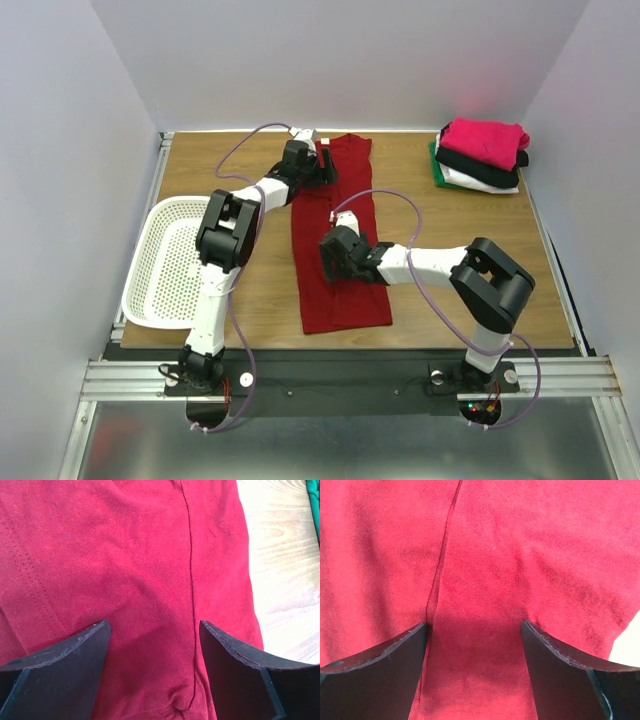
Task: Fold and stack the t-shirts
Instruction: Fold the tshirt
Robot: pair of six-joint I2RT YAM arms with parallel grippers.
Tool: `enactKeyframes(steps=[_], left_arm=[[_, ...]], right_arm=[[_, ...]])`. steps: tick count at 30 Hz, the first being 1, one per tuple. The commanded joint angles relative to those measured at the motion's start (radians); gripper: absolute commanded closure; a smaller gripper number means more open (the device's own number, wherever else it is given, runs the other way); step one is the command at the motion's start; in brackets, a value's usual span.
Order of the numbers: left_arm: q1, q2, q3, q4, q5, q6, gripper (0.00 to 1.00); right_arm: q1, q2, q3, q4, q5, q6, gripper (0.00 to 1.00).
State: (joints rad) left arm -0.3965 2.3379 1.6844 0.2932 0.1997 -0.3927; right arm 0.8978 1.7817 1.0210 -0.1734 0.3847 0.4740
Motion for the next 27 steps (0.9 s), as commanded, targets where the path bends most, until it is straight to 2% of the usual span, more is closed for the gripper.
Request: enactKeyframes(steps=[1, 7, 10, 13, 18, 20, 21, 24, 27], left_arm=[[0.010, 0.040, 0.073, -0.089, 0.007, 0.026, 0.16], [0.010, 0.021, 0.106, -0.085, 0.004, 0.034, 0.16], [0.010, -0.041, 0.074, -0.062, -0.011, 0.037, 0.16], [0.010, -0.147, -0.011, -0.011, -0.042, 0.037, 0.16], [0.002, -0.423, -0.291, 0.122, -0.098, 0.026, 0.16], [-0.007, -0.559, -0.394, 0.156, -0.157, 0.018, 0.16], [-0.021, -0.606, -0.502, 0.190, -0.176, 0.015, 0.16], [-0.059, -0.774, -0.702, 0.207, -0.317, -0.014, 0.16], [-0.096, -0.923, -0.900, 0.208, -0.396, -0.054, 0.16]], right_arm=[[-0.025, 0.035, 0.019, -0.017, -0.007, -0.018, 0.19], [-0.030, 0.041, 0.060, -0.018, -0.018, -0.040, 0.18], [-0.030, 0.013, 0.054, -0.018, -0.033, -0.040, 0.17], [-0.028, -0.031, 0.025, -0.020, -0.044, -0.025, 0.02], [-0.025, -0.200, -0.071, -0.020, -0.082, 0.005, 0.00], [-0.019, -0.255, -0.107, -0.020, -0.107, 0.015, 0.00], [-0.019, -0.307, -0.128, -0.021, -0.113, 0.026, 0.00], [-0.016, -0.396, -0.218, -0.038, -0.132, 0.058, 0.00], [-0.014, -0.442, -0.266, -0.075, -0.119, 0.098, 0.00]])
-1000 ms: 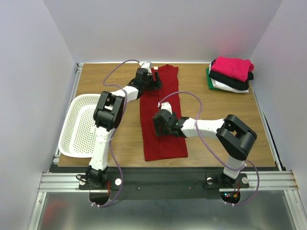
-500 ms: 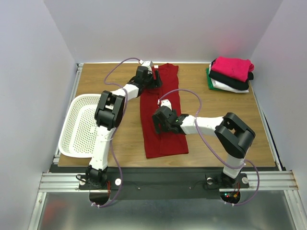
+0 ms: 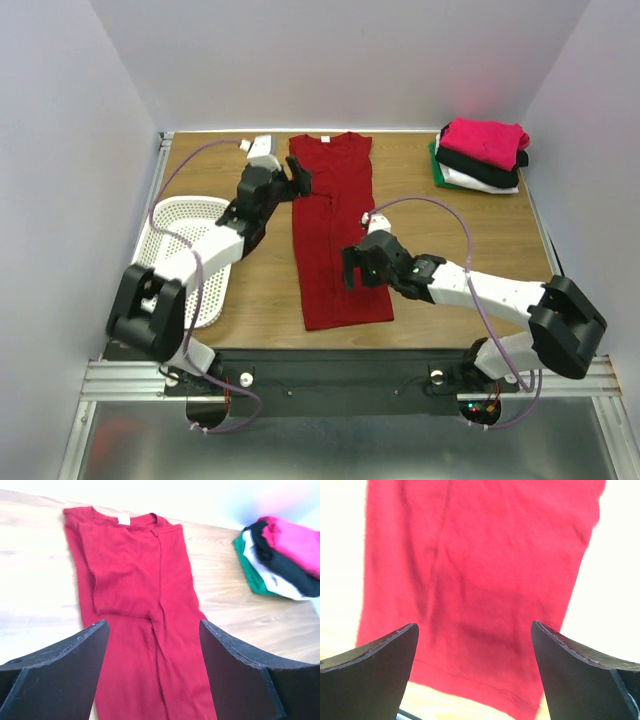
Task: Fold and stack the t-shirts
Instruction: Fold the tshirt
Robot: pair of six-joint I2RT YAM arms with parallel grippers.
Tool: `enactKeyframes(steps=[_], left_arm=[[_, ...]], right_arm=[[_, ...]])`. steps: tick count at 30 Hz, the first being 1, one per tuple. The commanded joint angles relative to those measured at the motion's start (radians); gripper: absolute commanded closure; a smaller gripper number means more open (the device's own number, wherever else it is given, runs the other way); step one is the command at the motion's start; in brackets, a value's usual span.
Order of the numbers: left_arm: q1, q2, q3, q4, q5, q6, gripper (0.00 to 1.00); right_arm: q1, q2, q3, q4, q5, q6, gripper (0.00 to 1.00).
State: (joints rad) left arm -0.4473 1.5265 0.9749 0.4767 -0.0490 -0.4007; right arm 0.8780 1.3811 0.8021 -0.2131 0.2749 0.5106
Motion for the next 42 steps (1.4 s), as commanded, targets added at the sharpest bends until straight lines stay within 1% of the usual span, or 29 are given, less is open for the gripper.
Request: enactKeyframes(steps=[1, 2, 5, 6, 7, 8, 9, 11, 15, 17, 22, 23, 24, 27, 33, 34, 36, 40, 42], left_arm=[[-0.074, -0.144, -0.235, 0.026, -0.190, -0.070, 0.16], [-0.086, -0.204, -0.317, 0.022, -0.205, -0.081, 0.16], [-0.158, -0.306, -0.418, -0.016, -0.247, -0.127, 0.16], [-0.180, -0.331, -0.477, -0.041, -0.259, -0.165, 0.16], [-0.203, -0.356, -0.507, -0.052, -0.278, -0.187, 0.16], [-0.249, -0.377, -0.533, -0.064, -0.282, -0.207, 0.16], [-0.266, -0.419, -0.577, -0.088, -0.293, -0.252, 0.16], [-0.316, -0.466, -0.613, -0.119, -0.304, -0.288, 0.16], [-0.382, -0.540, -0.677, -0.210, -0.322, -0.354, 0.16], [-0.401, -0.575, -0.696, -0.225, -0.325, -0.389, 0.16], [-0.452, -0.608, -0.732, -0.257, -0.327, -0.444, 0.17], [-0.458, -0.608, -0.734, -0.260, -0.328, -0.452, 0.17], [-0.464, -0.605, -0.739, -0.262, -0.328, -0.466, 0.17], [-0.493, -0.573, -0.736, -0.277, -0.336, -0.496, 0.18], [-0.553, -0.540, -0.723, -0.319, -0.341, -0.544, 0.19], [-0.560, -0.542, -0.726, -0.331, -0.341, -0.561, 0.19], [-0.573, -0.549, -0.731, -0.340, -0.341, -0.578, 0.20], [-0.609, -0.566, -0.748, -0.340, -0.328, -0.609, 0.25], [-0.626, -0.562, -0.752, -0.340, -0.321, -0.635, 0.26]], right_arm=[[0.006, -0.060, -0.073, -0.049, 0.009, 0.066, 0.00], [0.004, -0.066, -0.083, -0.078, 0.013, 0.077, 0.00], [0.004, -0.111, -0.134, -0.115, 0.043, 0.121, 0.00], [0.004, -0.129, -0.147, -0.130, 0.046, 0.144, 0.01], [0.004, -0.143, -0.162, -0.138, 0.056, 0.157, 0.01], [0.004, -0.180, -0.178, -0.144, 0.061, 0.167, 0.01], [0.003, -0.195, -0.202, -0.152, 0.066, 0.186, 0.01], [0.003, -0.224, -0.224, -0.155, 0.063, 0.201, 0.01], [0.004, -0.229, -0.251, -0.161, 0.043, 0.235, 0.04], [0.004, -0.231, -0.271, -0.161, 0.044, 0.244, 0.06], [0.004, -0.247, -0.288, -0.163, 0.021, 0.263, 0.19], [0.004, -0.251, -0.291, -0.163, 0.014, 0.263, 0.21], [0.003, -0.252, -0.293, -0.161, 0.009, 0.261, 0.25], [0.004, -0.251, -0.299, -0.161, 0.004, 0.261, 0.33], [0.004, -0.260, -0.302, -0.161, -0.023, 0.272, 0.44], [0.006, -0.264, -0.308, -0.161, -0.028, 0.272, 0.48], [0.004, -0.275, -0.313, -0.161, -0.037, 0.273, 0.50], [0.004, -0.269, -0.316, -0.161, -0.048, 0.273, 0.55], [0.006, -0.263, -0.314, -0.161, -0.051, 0.273, 0.56]])
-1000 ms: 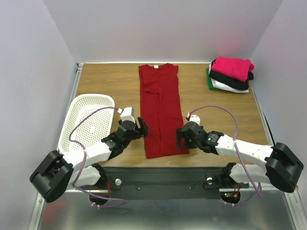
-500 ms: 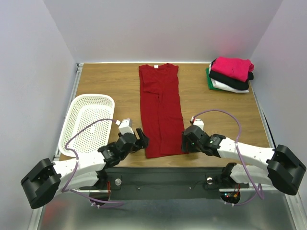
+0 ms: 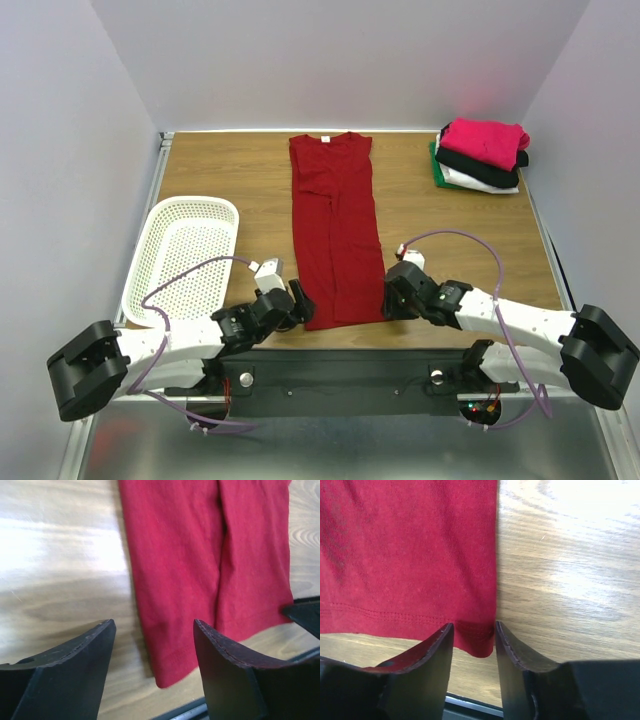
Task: Fold and stack the t-shirts
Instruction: Fold the tshirt
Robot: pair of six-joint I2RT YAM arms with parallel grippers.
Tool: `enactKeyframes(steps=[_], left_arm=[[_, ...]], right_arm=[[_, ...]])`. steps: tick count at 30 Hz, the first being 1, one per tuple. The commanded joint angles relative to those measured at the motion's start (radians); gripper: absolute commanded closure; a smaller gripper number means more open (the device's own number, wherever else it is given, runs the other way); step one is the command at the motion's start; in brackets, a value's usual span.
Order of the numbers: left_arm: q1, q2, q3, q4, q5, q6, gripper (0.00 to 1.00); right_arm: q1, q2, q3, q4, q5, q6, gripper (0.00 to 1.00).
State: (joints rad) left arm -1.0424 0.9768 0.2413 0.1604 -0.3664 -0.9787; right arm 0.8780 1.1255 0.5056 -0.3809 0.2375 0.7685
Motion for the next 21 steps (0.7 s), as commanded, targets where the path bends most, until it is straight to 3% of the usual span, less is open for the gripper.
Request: enactKeyframes(steps=[1, 12, 21], left_arm=[[-0.054, -0.007, -0.020, -0.025, 0.001, -0.063, 0.26], [-0.157, 0.039, -0.002, -0.142, -0.039, -0.190, 0.38], [-0.168, 0.071, 0.016, -0.186, -0.074, -0.210, 0.55]], right_arm=[[0.004, -0.006, -0.019, 0.007, -0.015, 0.015, 0.57], [0.007, -0.038, -0.042, 0.007, -0.030, 0.026, 0.61], [0.006, -0.006, -0.030, 0.007, -0.009, 0.020, 0.64]])
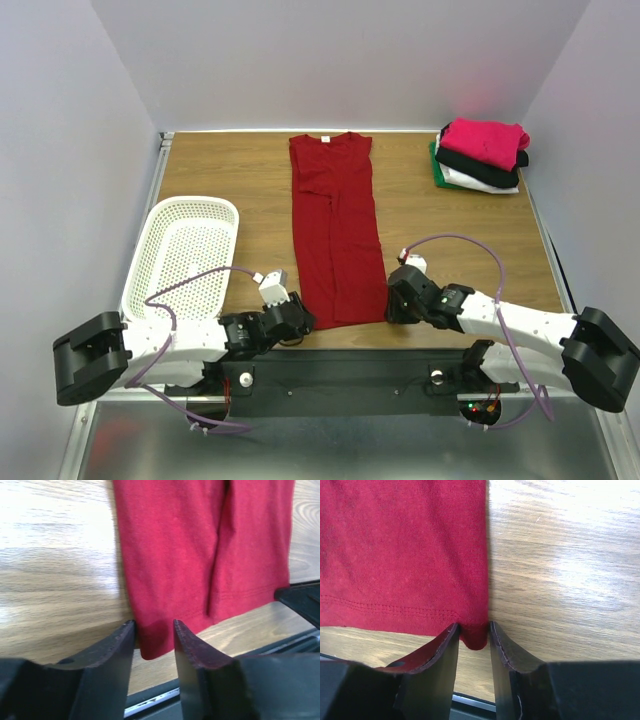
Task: Fold and stack the t-shirts
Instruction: Fold the tshirt
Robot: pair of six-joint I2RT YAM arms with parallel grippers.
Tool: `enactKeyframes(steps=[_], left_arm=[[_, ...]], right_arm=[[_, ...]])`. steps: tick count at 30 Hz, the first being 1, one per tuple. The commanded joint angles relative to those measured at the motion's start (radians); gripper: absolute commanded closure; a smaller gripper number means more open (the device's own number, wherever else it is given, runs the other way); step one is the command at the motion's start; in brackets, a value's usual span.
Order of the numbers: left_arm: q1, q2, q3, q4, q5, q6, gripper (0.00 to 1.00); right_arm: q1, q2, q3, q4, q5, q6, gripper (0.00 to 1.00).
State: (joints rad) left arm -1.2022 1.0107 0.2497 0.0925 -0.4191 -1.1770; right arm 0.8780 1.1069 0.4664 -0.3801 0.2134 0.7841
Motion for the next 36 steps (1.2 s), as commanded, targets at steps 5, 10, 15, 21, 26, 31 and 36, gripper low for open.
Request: enactKeyframes(steps=[5, 10, 15, 21, 26, 31, 36], left_arm=[[-0.014, 0.066, 0.017, -0.125, -0.021, -0.013, 0.66], [-0.017, 0.101, 0.029, -0.129, -0.021, -0.019, 0.83], [-0.022, 0.111, 0.039, -0.160, -0.029, -0.032, 1.00], [-0.028, 0.091, 0.030, -0.163, -0.026, -0.052, 1.00], [-0.036, 0.083, 0.026, -0.163, -0.027, -0.056, 1.00], [-0.040, 0.080, 0.025, -0.165, -0.024, -0.055, 1.00], [-0.043, 0.072, 0.023, -0.165, -0.023, -0.053, 1.00]], right_arm=[[0.006, 0.019, 0.014, 0.006, 0.026, 0.009, 0.70], [0.006, -0.001, 0.009, 0.001, 0.037, 0.018, 0.81], [0.007, -0.021, 0.012, -0.029, 0.073, 0.038, 0.91], [0.006, -0.022, 0.023, -0.080, 0.125, 0.084, 0.90], [0.007, -0.016, 0.034, -0.123, 0.159, 0.115, 0.76], [0.007, -0.022, 0.041, -0.161, 0.185, 0.147, 0.67], [0.007, -0.022, 0.046, -0.186, 0.207, 0.167, 0.62]])
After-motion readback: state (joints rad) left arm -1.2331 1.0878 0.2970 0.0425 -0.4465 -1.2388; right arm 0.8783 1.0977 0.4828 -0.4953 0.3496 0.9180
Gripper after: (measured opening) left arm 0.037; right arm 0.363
